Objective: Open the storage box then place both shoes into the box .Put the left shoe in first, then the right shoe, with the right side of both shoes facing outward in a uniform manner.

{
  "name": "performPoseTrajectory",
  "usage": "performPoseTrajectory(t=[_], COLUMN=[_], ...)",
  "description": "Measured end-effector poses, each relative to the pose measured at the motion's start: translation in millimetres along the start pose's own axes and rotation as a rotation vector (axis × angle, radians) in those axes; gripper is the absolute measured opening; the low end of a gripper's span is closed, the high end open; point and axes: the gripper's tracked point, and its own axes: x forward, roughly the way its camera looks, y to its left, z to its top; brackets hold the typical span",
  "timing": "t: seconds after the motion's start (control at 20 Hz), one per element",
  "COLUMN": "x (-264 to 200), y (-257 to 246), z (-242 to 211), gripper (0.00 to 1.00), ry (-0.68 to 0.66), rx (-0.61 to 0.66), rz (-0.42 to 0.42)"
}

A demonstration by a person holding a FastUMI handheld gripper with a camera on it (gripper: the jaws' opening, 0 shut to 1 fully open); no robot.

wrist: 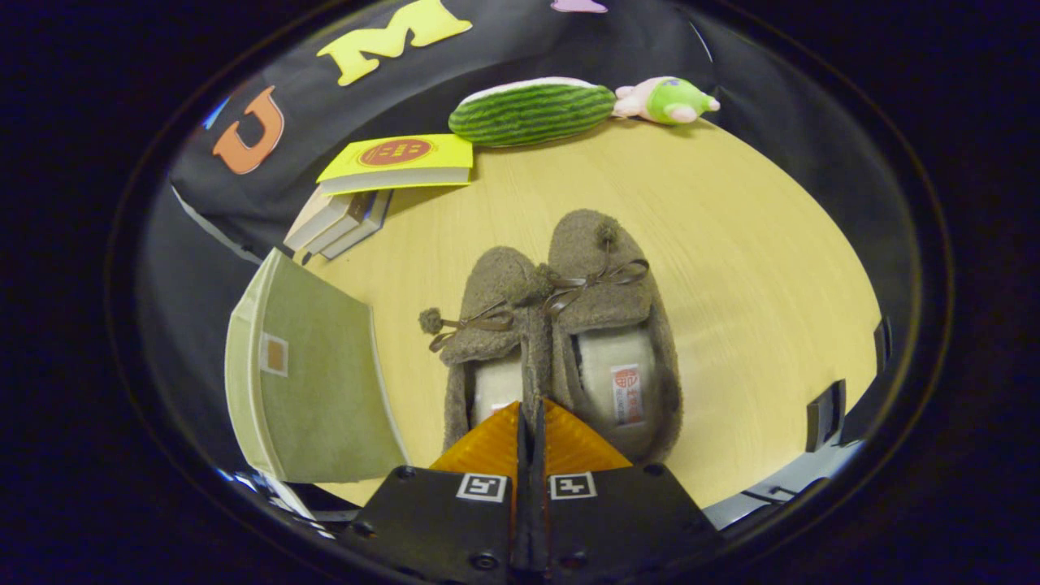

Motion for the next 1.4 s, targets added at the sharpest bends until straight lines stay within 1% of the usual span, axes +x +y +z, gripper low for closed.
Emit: performPoseTrajectory(t=[0.55, 0.7, 0.75, 0.95, 1.1, 1.2, 1.3, 1.35, 1.4], x=[-29, -33, -32, -20, -9, -1, 5, 7, 9], y=[47, 55, 55, 31, 15, 3, -5, -7, -7], z=[5, 9, 9, -2, -19, -26, -29, -29, -29], gripper=[0.06, 0.06, 0.06, 0.06, 0.06, 0.06, 0.16, 0.28, 0.36], ry=[-0.019, -0.04, -0.043, -0.019, 0.041, 0.052, 0.059, 0.064, 0.071], rx=[0.069, 0.038, 0.026, -0.03, -0.05, -0.102, -0.144, -0.166, -0.182], rz=[0.11, 0.121, 0.115, 0.024, -0.026, -0.068, -0.092, -0.101, -0.103])
